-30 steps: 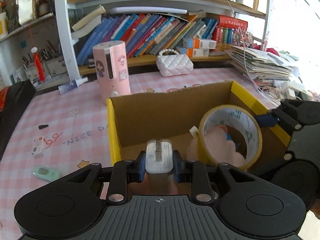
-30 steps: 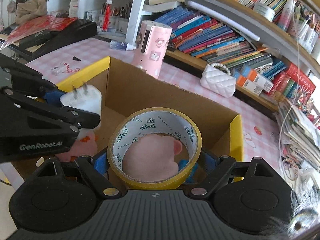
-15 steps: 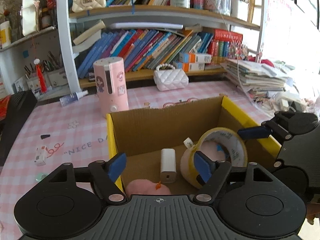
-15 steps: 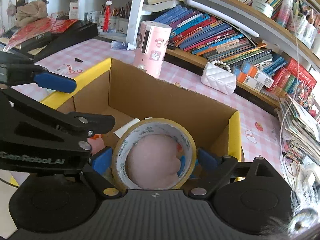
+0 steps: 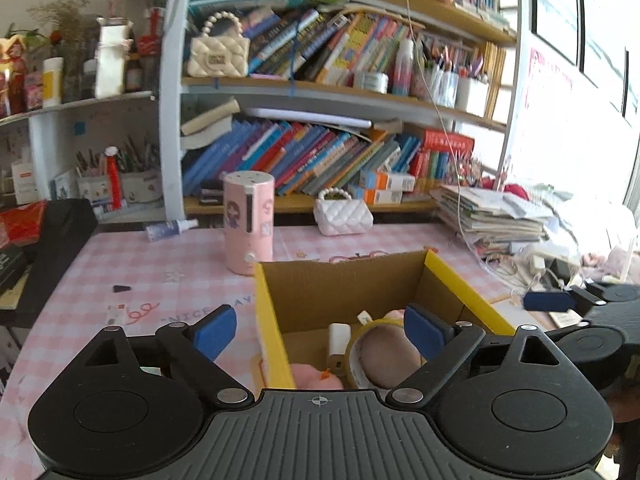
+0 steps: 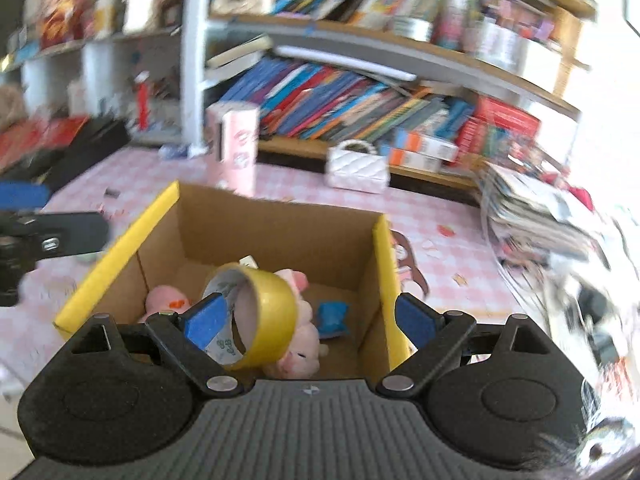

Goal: Organize objects
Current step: 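Open the right tool dropping the tape while the left tool releases the plug into the box, then withdraw both tools from the box toward the green eraser, then grasp the mint-green eraser with the right tool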

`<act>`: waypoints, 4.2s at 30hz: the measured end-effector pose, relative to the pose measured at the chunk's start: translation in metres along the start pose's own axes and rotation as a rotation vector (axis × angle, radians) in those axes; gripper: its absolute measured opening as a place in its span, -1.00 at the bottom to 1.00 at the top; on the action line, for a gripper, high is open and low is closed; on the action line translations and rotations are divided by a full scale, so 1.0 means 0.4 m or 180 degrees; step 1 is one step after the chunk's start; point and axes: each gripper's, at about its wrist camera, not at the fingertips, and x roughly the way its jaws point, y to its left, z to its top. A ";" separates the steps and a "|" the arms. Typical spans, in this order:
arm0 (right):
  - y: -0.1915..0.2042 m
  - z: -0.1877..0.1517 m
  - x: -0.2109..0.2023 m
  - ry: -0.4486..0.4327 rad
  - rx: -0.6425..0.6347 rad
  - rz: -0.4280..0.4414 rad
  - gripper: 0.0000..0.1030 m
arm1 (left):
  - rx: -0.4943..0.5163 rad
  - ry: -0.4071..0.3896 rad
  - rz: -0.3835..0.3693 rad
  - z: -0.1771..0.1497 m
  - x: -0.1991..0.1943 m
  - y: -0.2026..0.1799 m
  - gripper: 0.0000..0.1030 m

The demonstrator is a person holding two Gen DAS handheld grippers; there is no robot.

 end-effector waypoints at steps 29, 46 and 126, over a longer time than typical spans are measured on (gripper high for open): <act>0.267 -0.272 -0.215 0.0646 0.0824 -0.0247 0.76 | -0.0052 0.0644 0.0212 -0.257 -0.235 0.186 0.80; 0.440 -0.303 -0.260 0.0635 0.0639 0.0032 0.76 | -0.0064 0.0732 0.0427 -0.319 -0.347 0.263 0.81; 0.635 0.048 0.270 0.0581 -0.0052 0.0763 0.26 | -0.0392 0.0579 0.1016 -0.068 0.030 0.566 0.80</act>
